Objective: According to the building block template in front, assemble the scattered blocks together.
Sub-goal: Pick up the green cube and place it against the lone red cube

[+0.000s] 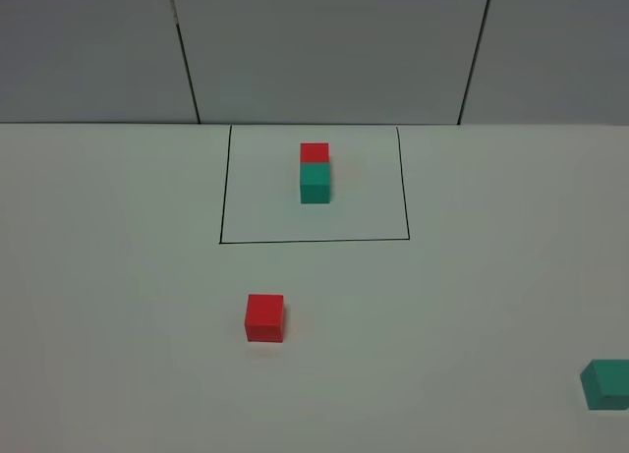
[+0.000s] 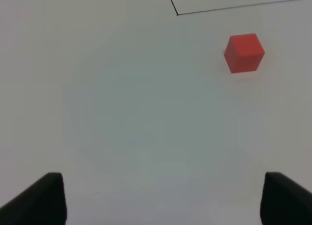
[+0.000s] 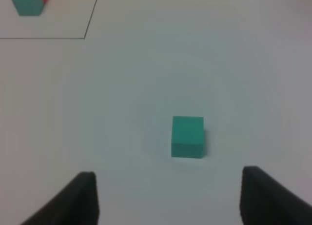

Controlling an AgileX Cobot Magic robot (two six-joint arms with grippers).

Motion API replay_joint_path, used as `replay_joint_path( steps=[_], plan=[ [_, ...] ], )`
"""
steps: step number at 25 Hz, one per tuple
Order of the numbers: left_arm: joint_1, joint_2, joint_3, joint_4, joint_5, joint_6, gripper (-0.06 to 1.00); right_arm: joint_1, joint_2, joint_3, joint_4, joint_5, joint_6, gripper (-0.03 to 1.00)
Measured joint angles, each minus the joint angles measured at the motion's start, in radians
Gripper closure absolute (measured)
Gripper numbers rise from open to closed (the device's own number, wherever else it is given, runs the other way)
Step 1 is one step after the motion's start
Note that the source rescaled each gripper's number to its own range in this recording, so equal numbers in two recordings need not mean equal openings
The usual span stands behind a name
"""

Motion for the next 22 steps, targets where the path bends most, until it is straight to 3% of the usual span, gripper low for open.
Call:
replay_joint_path(
  steps=[22],
  plan=[
    [0.15, -0.037, 0.021, -0.001, 0.029, -0.031, 0.02, 0.0, 0.0, 0.0, 0.0, 0.0, 0.0, 0.41]
  ],
)
